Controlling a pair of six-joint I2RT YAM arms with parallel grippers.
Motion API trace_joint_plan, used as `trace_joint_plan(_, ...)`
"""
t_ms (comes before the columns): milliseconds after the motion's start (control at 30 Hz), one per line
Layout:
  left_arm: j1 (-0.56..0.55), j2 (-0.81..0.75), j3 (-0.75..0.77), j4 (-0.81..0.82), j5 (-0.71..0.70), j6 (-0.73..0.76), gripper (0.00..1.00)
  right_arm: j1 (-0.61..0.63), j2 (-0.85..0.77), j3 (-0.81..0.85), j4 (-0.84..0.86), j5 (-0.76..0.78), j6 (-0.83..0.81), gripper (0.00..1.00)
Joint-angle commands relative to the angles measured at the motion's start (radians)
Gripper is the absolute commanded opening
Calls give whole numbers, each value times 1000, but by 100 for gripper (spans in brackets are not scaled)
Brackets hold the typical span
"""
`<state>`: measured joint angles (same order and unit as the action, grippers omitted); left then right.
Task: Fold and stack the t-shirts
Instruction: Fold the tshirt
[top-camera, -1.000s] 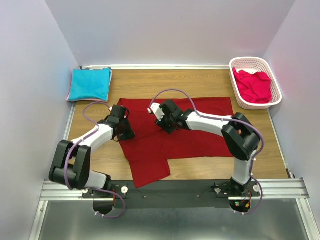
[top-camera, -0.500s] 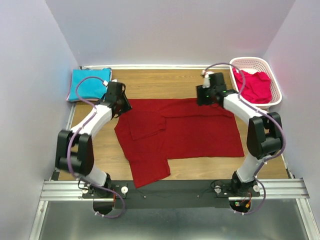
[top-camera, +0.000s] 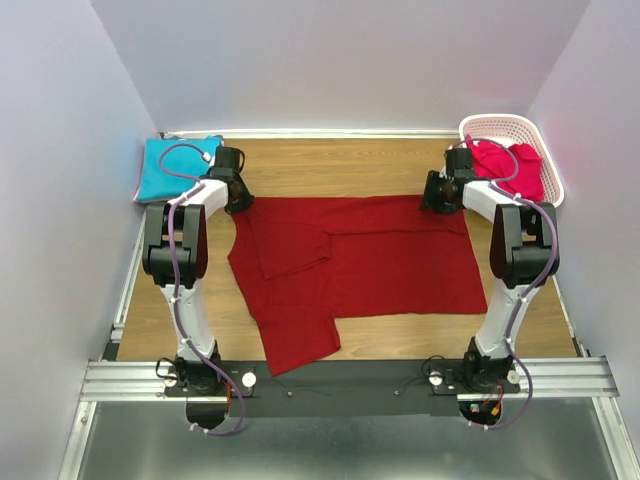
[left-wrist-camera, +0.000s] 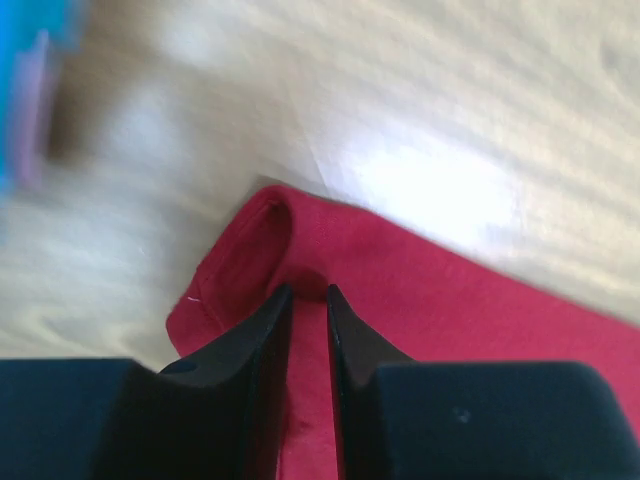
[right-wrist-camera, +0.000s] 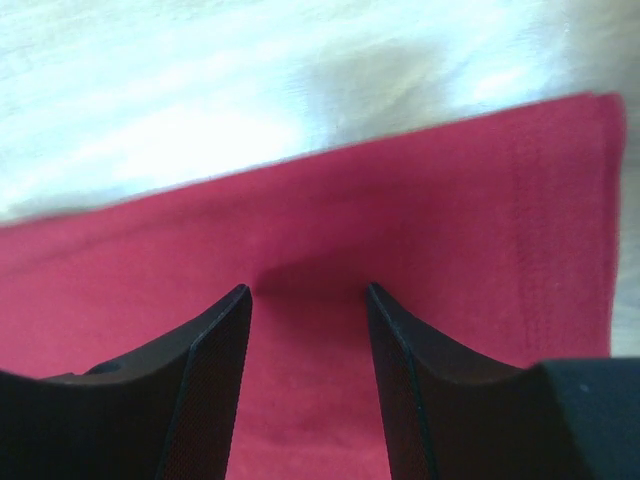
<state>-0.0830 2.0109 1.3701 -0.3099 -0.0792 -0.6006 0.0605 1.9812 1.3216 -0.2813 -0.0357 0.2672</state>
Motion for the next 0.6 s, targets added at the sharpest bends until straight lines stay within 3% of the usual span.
trace_joint_plan(0,41,60,38,-24,-41,9,29,-33,62,33,28,55,46,58)
trace_joint_plan(400,101,88,26,-26,-5,4,28,-102,8,-33,25,203,-13,60)
trace_joint_plan(567,97,61,14,-5,21,13,29,-99,-42,-24,25,97,-36,62)
